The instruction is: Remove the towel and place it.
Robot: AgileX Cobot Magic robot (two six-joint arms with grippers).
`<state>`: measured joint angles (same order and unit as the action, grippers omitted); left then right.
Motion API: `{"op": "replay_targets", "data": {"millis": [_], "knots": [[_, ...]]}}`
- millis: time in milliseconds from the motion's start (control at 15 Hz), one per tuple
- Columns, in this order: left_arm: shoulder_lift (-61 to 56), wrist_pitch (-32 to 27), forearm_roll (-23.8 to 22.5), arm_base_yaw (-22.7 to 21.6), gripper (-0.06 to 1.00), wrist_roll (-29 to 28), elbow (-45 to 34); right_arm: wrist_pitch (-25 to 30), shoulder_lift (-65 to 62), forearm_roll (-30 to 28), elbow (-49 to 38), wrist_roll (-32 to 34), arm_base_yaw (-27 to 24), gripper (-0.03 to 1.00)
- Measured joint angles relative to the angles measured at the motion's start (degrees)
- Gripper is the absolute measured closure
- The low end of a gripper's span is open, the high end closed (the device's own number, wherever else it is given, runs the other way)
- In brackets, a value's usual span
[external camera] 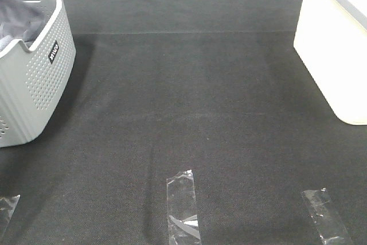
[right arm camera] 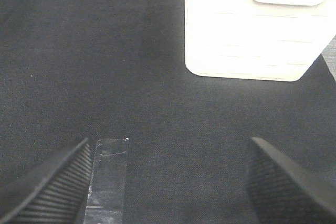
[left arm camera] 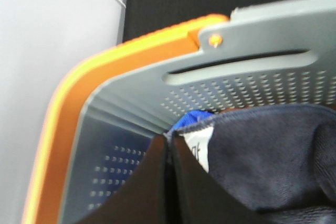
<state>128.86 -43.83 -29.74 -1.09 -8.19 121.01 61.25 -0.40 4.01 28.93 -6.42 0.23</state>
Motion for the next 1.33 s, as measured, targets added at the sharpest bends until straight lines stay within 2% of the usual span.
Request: {"op": "replay_targets", "data": {"millis": [200, 600, 867, 1000, 1200, 1267, 1333], "knots": [[-6.59, -1.60, 1.49, 2.01, 0.94, 2.92, 0.00, 0.00, 0.00, 0.00, 0.00, 0.00, 0.00, 0.22], [-21.31, -1.72, 2.35, 10.08, 0.94, 6.82, 0.00, 0.00, 0.00, 0.06, 0.00, 0.00, 0.00, 0.22], [-27.85, -2.35, 8.37, 15.64, 0.94, 11.80, 0.06, 0.00, 0.00, 1.49, 0.00, 0.00, 0.00, 0.22], [-29.22, -5.50, 13.06, 18.33, 0.94, 15.81, 0.06, -0.17, 1.72, 4.76, 0.00, 0.00, 0.00, 0.22], [-29.28, -11.46, 20.68, 23.09, 0.94, 20.57, 0.06, -2.18, 9.00, 14.21, 0.23, -2.81, 0.00, 0.22], [-29.28, -11.46, 20.68, 23.09, 0.94, 20.57, 0.06, -2.18, 9.00, 14.21, 0.23, -2.81, 0.00, 0.22], [-29.28, -12.32, 21.83, 25.38, 0.94, 21.20, 0.06, -3.61, 11.97, 19.08, 0.34, -5.73, 0.00, 0.22]]}}
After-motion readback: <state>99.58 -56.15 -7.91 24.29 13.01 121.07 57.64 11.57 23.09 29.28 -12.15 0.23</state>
